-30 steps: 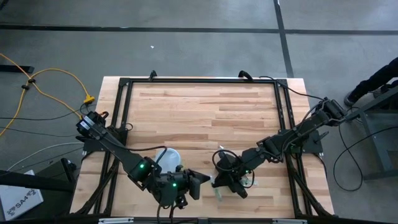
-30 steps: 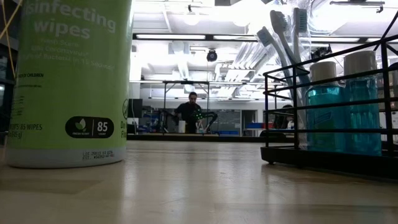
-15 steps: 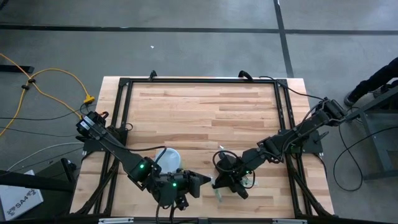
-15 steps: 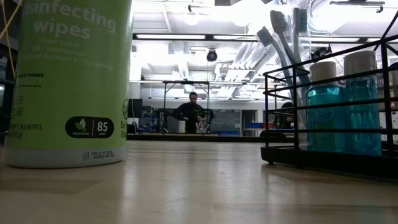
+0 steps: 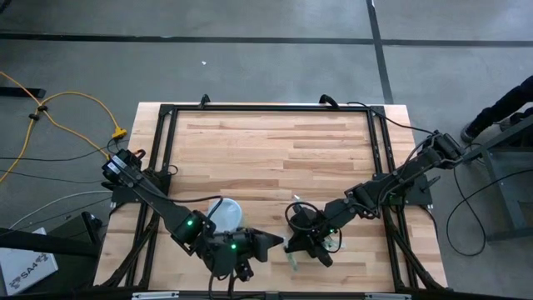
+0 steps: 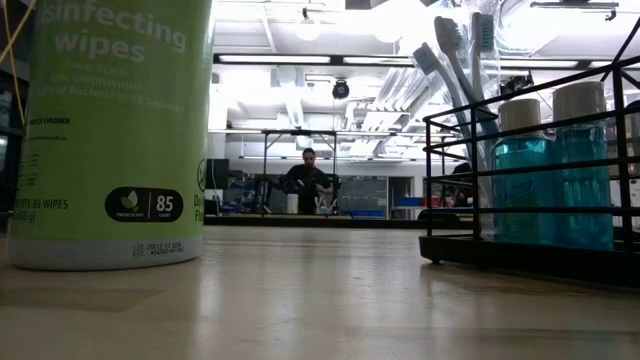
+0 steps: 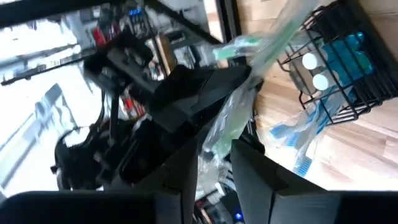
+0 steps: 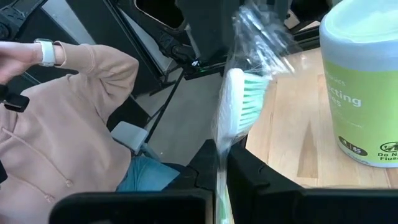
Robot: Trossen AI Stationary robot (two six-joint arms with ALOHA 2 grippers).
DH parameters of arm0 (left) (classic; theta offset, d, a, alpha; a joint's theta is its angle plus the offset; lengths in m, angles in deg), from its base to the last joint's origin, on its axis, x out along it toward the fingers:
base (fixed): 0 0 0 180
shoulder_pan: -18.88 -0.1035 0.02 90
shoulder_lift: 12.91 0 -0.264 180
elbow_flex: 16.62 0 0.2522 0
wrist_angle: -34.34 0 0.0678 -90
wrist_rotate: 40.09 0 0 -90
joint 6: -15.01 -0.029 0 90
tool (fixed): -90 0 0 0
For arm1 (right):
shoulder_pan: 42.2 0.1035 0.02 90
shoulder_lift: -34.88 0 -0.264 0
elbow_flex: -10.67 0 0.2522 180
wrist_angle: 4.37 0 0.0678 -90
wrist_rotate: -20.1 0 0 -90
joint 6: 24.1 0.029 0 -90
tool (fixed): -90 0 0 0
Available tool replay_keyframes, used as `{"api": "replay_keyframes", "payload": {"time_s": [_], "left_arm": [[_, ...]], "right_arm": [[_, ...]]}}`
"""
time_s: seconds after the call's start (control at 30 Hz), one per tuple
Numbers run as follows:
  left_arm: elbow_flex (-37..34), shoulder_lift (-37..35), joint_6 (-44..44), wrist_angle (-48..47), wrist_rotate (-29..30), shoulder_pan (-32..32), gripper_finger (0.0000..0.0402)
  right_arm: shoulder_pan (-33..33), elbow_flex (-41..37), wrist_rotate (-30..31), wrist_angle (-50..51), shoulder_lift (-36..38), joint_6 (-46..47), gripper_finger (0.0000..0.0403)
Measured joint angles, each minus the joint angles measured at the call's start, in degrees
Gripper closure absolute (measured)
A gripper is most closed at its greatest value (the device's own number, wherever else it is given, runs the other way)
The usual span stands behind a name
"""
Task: Pick & Place toothbrushing station
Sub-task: Put the green toothbrush into the black mesh organizer
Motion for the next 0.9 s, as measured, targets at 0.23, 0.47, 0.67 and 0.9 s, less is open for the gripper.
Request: {"api": "replay_keyframes", "payload": {"time_s": [0.23,0.47,0.67,0.9], "left_arm": [[0.0,0.0,7.6,0.33,9.98,1.36,0.0308],[0.0,0.0,17.27,0.68,18.9,3.56,0.0308],[0.0,-0.65,25.13,0.19,25.96,4.86,0.0308],[0.0,-2.98,35.89,-2.15,27.03,4.92,0.0308]], "right_arm": [[1.19,0.0,1.26,0.03,0.0,-0.62,0.0396],[3.02,-0.04,5.91,1.7,2.56,-3.63,0.0397],[5.85,-0.04,16.25,7.69,7.23,-7.35,0.0397],[11.02,-0.04,31.68,9.82,10.56,-12.53,0.0397]]}}
